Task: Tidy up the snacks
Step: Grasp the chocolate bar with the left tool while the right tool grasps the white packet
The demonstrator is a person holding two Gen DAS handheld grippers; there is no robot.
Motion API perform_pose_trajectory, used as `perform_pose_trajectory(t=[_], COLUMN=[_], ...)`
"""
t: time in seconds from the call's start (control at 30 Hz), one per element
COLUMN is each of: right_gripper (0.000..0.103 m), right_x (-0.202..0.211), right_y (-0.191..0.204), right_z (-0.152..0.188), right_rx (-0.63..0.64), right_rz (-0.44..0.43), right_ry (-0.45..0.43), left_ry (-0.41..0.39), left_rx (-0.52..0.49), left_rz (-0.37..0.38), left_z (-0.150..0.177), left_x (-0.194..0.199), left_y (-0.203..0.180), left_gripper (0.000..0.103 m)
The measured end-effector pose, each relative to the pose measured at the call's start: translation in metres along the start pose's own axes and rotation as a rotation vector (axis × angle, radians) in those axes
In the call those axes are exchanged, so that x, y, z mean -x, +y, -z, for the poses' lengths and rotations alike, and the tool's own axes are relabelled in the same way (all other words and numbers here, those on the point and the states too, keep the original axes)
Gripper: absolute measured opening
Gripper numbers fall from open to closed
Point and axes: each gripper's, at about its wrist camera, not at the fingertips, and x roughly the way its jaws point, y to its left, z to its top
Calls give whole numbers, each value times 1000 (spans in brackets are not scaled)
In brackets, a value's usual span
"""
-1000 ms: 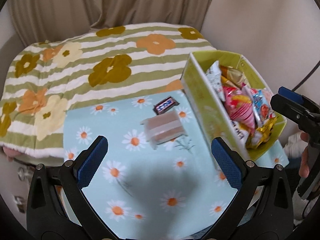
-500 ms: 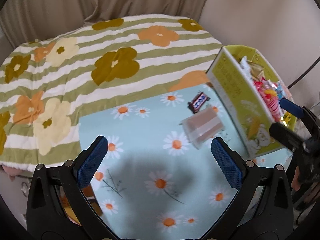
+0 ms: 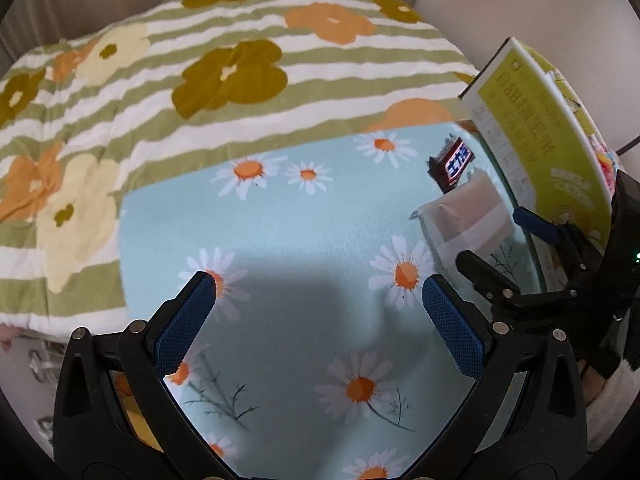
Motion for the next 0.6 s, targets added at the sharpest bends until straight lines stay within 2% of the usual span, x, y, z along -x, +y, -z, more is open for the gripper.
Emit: perform_pose_trajectory(t=[0.27,0.47,0.6], right_gripper=[102,101,95], right_x=[-15,-17,-18], right_y=[-4,-5,-1], right_z=[2,5,5], right_rx=[-13,-11,9], right_rz=[-4,5,24], right_ry=[-9,-24,-32], left_ry=[2,-7,20], left_rx=[-58,-179,-286], left_rz=[27,68,111], left_z=[-20,-57,-81], left_x=[-24,-41,-60], left_y=[-16,-42,-69], left_gripper=[102,102,102])
